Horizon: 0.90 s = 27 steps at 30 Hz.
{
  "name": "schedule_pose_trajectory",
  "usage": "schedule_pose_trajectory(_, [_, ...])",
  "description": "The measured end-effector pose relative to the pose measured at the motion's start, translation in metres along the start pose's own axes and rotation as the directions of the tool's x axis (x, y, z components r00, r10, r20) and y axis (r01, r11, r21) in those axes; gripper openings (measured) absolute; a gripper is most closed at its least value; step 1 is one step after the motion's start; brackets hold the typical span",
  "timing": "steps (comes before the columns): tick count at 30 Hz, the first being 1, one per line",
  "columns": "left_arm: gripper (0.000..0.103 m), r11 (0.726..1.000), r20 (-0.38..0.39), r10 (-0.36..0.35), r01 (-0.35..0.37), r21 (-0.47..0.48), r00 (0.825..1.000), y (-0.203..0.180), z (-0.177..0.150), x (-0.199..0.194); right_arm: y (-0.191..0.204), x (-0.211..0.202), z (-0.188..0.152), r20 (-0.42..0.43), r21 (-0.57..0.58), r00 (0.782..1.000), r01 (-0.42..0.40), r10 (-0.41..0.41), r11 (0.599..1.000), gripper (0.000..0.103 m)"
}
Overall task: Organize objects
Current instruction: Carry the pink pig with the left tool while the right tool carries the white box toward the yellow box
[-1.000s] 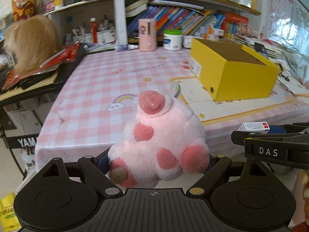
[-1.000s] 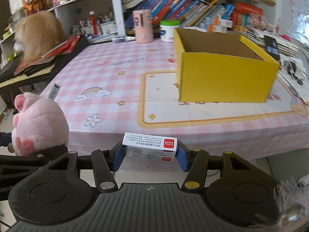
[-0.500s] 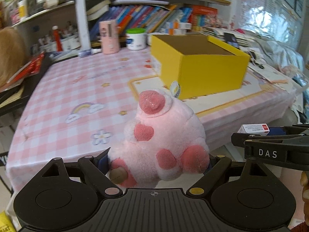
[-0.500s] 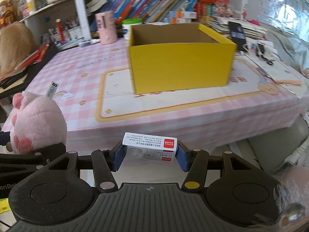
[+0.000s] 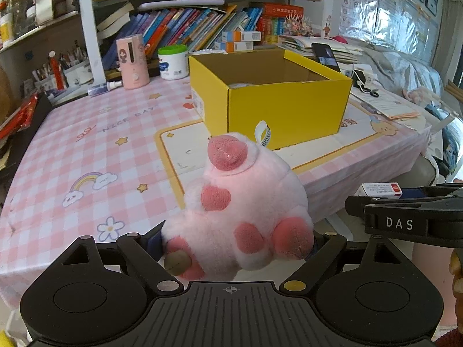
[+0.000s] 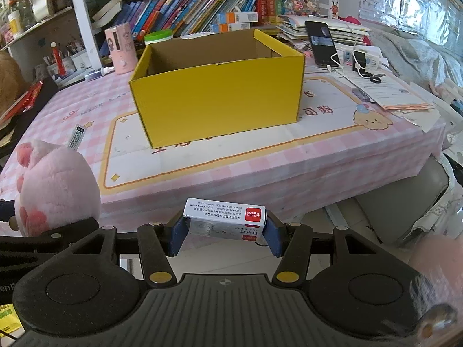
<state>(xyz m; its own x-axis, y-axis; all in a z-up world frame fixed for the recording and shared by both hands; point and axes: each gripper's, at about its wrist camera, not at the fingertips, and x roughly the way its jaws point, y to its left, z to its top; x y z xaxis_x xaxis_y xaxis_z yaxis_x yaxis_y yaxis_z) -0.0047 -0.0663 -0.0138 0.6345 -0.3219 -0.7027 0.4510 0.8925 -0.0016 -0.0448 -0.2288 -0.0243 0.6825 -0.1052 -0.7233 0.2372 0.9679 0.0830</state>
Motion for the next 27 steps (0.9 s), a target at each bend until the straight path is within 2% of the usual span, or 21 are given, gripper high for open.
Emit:
schedule_pose_trajectory(15, [0.089,1.0,0.018,0.023,-0.023,0.009,1.0,-0.022,0.036,0.026,-0.031,0.025,0.035,-0.001,-0.008,1.0,-0.019,0.019,1.0,0.052])
schedule_pose_trajectory(21, [0.089,0.999,0.093,0.048,-0.05,0.02,0.995,-0.031,0.062,0.029,-0.043,0.034,0.057,0.019,-0.019,0.999,-0.036,0.036,0.999,0.052])
schedule_pose_trajectory(27, [0.089,0.997,0.196,0.064,-0.071,0.027,0.979,-0.04,0.104,0.034,-0.057,0.042,0.093,0.065,-0.016,0.995,-0.069,0.07,0.997,0.052])
